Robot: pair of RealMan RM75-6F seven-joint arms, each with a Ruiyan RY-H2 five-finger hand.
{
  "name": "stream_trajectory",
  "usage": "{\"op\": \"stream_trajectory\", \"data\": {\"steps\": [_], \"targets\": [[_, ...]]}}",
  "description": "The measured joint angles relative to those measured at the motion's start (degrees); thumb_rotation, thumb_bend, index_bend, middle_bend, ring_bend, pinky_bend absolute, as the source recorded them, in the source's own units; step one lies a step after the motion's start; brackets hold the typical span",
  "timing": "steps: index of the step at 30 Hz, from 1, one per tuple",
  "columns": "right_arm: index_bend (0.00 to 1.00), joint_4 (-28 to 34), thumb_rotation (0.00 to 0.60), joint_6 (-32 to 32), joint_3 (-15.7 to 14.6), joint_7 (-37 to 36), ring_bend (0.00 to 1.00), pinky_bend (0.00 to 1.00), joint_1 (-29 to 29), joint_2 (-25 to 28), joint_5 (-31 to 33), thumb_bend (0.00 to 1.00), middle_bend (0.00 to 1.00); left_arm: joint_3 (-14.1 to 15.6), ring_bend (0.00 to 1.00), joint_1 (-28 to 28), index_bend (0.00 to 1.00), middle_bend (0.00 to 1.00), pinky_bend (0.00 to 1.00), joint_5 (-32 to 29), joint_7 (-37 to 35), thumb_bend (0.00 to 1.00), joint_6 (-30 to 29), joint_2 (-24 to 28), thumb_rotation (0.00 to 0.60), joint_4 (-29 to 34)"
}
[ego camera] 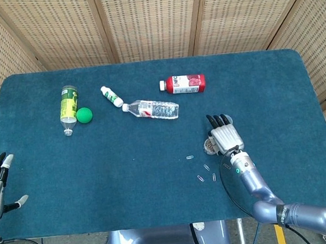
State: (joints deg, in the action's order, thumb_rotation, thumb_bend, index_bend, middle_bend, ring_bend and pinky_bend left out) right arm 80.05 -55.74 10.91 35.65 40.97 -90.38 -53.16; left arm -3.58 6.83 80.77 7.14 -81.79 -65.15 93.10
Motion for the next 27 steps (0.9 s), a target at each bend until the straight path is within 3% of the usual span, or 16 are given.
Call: {"op": "stream_trajectory", "data": {"steps": [16, 22, 27], "targets": [[0.47, 2.8, 0.6, -2.1, -0.2, -1.0, 0.0, 0.0, -0.1, 1.5, -0.8, 0.34, 0.0, 0.1, 0.0, -0.1, 0.0, 0.0, 0.0, 0.3, -0.4, 0.0, -0.3, 0.1, 0.6, 0.0], [0.47, 7.1, 0.6, -1.7, -2.0, -6.4, 0.0, 0.0, -1.1, 5.3, -7.9, 0.34, 0.0, 0.3, 0.0, -0.2, 0.0, 0.0, 0.0, 0.9, -0.6, 0.0, -0.6, 0.3, 0.6, 0.2], [0.47, 10.1, 0.6, -0.1, -5.3, -11.8, 0.0, 0.0, -1.6, 7.9, -16.8, 0.34, 0.0, 0.4, 0.0, -0.4, 0.0, 0.0, 0.0, 1.6, -0.8, 0.0, -1.2, 0.5, 0.6, 0.6]]}}
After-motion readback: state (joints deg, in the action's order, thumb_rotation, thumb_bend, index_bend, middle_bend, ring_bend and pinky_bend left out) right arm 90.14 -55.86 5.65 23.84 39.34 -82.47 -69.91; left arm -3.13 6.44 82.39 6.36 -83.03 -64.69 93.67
